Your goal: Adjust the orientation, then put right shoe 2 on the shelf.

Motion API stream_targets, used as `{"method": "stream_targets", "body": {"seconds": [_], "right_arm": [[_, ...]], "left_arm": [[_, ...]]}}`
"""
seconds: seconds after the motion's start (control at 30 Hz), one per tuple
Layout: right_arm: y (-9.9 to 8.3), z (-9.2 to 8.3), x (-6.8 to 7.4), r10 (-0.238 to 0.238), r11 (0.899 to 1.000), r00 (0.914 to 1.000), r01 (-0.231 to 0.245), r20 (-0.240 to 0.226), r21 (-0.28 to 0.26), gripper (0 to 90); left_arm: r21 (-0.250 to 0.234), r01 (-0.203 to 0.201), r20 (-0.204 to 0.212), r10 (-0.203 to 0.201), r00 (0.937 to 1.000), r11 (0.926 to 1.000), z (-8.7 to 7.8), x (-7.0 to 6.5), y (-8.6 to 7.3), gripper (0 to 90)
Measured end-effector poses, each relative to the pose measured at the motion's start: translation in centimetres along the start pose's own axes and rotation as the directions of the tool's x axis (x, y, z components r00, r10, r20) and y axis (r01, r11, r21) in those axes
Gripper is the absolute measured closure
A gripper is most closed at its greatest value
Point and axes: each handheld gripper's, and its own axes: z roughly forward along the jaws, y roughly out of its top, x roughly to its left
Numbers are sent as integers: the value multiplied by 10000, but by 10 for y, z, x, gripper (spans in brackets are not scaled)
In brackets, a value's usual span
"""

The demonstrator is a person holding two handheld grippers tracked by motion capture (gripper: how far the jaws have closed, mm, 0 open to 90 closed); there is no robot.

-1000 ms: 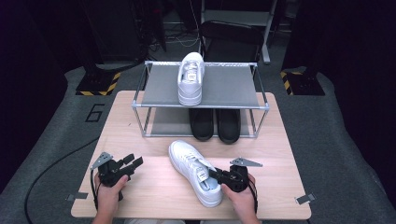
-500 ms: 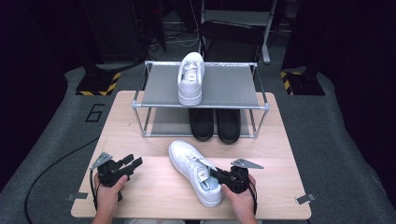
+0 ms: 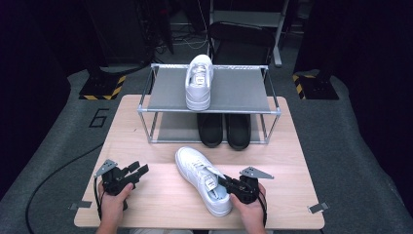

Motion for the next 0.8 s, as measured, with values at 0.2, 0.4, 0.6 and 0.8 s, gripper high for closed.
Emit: {"method": "stream_targets", "body": {"seconds": [0.2,0.4,0.6,0.8], "right_arm": [[-3,-2,1,96,9998,9999,-98,-79,-191,794],[-6,-4,0,313,9984,9994,-319,-132,-462,798],[-3,-8,2,336,9966,9994,-336,-8,-758,798],[1,-14,5,144,9946,9998,-154,-104,-1030,797]], "left_arm": [[-5,52,-42,-52,10000,10000,0,1,-1,455],[-35,71,-52,-71,10000,10000,1,3,-1,456],[-26,52,-41,-52,10000,10000,-1,3,-1,456],[-5,36,-56,-36,10000,10000,-1,3,-1,456]]}}
